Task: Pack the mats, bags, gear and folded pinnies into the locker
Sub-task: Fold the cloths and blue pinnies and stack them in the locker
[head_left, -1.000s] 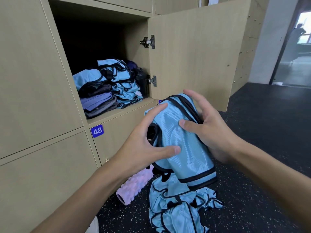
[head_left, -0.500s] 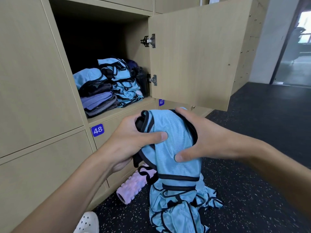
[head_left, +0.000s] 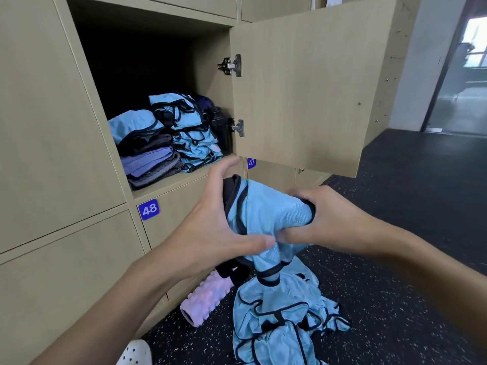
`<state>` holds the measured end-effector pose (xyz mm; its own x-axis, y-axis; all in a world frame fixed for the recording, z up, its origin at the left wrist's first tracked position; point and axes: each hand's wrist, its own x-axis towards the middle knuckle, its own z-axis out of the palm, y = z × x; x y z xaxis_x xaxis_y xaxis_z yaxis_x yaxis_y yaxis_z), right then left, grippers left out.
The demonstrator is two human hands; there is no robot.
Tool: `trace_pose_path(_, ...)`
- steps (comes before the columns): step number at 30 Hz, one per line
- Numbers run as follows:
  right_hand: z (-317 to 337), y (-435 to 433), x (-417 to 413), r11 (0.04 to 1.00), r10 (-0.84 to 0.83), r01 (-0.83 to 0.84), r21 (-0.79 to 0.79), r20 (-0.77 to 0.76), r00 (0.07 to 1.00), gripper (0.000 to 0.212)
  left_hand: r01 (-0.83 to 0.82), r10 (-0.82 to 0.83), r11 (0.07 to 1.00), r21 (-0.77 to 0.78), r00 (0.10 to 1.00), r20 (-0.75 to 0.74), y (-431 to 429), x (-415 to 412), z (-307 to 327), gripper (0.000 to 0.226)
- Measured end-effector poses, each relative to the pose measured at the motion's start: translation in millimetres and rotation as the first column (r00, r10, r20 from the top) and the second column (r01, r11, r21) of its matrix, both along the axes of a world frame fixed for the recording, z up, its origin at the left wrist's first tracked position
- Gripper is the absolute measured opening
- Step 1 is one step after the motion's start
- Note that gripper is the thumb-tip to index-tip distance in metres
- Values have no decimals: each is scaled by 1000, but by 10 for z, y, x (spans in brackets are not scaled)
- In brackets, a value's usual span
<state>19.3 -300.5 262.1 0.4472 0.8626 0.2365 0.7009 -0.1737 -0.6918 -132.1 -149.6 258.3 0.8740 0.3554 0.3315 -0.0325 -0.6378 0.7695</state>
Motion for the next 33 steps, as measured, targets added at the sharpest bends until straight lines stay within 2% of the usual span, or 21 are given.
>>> trace_pose_path(2, 7, 66, 53, 998, 24, -19, 53, -99, 995, 32, 58, -59, 998, 14, 997, 46, 58, 64, 34, 112)
trace_pose_path(4, 8, 157, 133, 983, 44, -1, 182, -233, 972, 47, 62, -64, 998, 25, 989, 130, 166, 161, 85, 106)
trace_pose_path(7, 4, 339, 253, 925, 94, 58, 376, -374, 923, 56, 34, -13, 996, -82, 970, 242, 359, 323, 120, 94)
trace_pose_path(11, 18, 666, 368, 878, 111, 68, 474, -341, 933, 58, -16, 91, 973, -231, 943, 320, 534, 511, 101, 78)
trace_pose_path(15, 67, 1100, 437, 836, 76, 91, 541, -279, 957, 44, -152, 220, 966, -209, 907, 358, 849, 641, 104, 48)
trace_pose_path(19, 178, 1572, 585, 832, 43, 116, 543, -272, 961, 32, -201, 241, 965, -167, 932, 272, 1198, 716, 197, 55)
trace_pose_path(22, 290, 1909, 767, 878, 73, 70, 474, -277, 958, 27, -250, 284, 955, -157, 926, 250, 1510, 818, 273, 61)
trace_pose_path(26, 479, 2371, 1063, 935, 90, -4, 354, -229, 969, 63, -306, 321, 947, -96, 917, 237, 2000, 1049, 491, 60)
trace_pose_path(29, 681, 2783, 1283, 933, 102, -23, 359, -204, 974, 77, -335, 341, 940, -66, 909, 241, 2356, 1241, 681, 60)
trace_pose_path(33, 991, 3400, 1551, 923, 119, -50, 382, -160, 980, 93, -473, 449, 881, 17, 847, 283, 2874, 1528, 921, 68)
